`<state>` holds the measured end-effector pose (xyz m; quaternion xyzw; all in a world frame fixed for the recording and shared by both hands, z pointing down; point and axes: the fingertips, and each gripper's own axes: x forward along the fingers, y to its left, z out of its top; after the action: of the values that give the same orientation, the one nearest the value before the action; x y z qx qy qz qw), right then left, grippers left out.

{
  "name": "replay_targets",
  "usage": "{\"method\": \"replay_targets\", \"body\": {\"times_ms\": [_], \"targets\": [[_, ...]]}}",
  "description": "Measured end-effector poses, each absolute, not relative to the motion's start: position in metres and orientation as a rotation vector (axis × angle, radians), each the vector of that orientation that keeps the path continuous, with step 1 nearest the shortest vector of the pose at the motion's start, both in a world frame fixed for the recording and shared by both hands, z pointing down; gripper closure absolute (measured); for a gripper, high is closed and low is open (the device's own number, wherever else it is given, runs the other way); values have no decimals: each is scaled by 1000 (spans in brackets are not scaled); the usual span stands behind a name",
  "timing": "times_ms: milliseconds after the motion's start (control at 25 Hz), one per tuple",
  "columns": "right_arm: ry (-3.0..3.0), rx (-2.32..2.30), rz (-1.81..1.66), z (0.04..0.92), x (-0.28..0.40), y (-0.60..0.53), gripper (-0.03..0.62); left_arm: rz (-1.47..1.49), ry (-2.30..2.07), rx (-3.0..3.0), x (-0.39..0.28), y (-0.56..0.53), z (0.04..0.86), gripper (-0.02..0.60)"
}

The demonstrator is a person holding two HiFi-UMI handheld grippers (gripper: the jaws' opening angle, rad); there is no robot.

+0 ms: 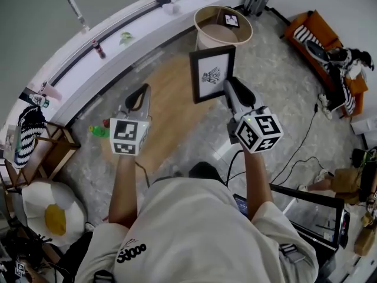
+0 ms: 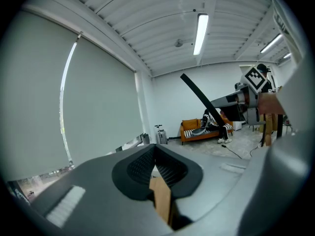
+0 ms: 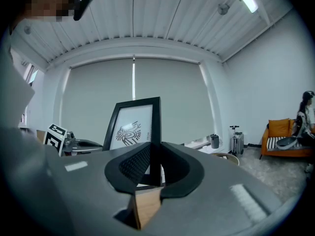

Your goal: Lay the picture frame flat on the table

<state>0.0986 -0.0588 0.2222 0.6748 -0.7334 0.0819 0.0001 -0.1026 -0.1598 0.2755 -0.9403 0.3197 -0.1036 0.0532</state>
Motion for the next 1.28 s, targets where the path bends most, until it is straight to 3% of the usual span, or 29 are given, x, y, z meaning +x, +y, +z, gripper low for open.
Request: {"method": "replay_targets", "body": {"times_ms": [680,1280], "targets": [[-2279,2026,383,280,204,-178,526,-467,1009,-2951,-11,-258,333,571],[-2241,1824,614,401,271,-302,526,-666,1233,-2953,32,-361,423,571]]}}
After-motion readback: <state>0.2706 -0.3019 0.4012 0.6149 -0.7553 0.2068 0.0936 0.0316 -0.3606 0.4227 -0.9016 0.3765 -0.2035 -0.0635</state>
